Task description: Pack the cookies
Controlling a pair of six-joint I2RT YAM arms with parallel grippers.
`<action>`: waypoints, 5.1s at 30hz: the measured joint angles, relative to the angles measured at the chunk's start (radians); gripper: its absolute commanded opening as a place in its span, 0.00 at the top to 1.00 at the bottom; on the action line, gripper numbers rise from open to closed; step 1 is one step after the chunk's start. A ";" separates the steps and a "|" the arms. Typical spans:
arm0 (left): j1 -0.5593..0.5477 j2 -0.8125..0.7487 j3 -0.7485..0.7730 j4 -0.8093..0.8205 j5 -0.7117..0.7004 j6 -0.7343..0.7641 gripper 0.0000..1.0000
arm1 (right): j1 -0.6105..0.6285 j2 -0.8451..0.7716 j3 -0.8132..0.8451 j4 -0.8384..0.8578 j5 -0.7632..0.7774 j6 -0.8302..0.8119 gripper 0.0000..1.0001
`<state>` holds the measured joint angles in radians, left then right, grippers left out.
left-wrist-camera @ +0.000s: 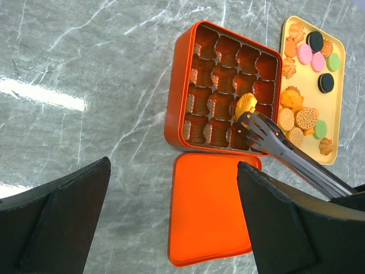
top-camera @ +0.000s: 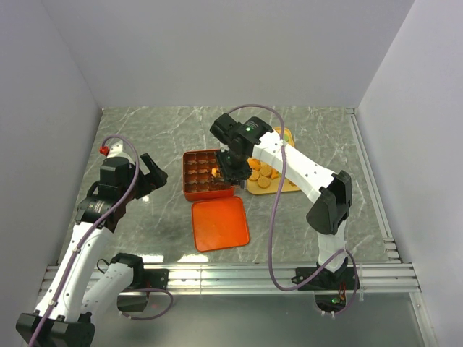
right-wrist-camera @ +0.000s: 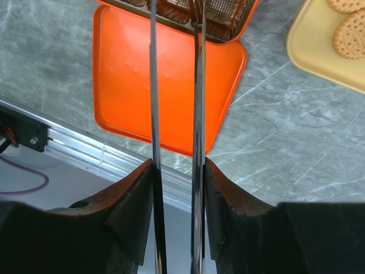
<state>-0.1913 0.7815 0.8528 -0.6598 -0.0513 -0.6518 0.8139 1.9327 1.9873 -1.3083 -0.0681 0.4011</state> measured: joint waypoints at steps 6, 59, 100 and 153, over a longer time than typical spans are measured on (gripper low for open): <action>0.000 0.000 0.000 0.000 0.000 0.000 0.01 | 0.000 0.000 0.005 -0.001 0.020 0.005 0.64; -0.006 -0.014 0.000 -0.001 -0.006 0.000 0.00 | -0.271 -0.227 -0.472 0.700 -0.682 0.734 0.80; -0.011 -0.014 0.000 -0.003 -0.024 -0.016 0.00 | -0.354 -0.273 -0.829 1.083 -0.742 1.038 0.71; -0.011 -0.012 0.000 -0.003 -0.026 -0.018 0.01 | -0.363 -0.248 -0.832 1.086 -0.769 1.054 0.41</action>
<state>-0.2028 0.7696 0.8528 -0.6632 -0.0772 -0.6701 0.4507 1.6844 1.1553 -0.2218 -0.8371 1.4551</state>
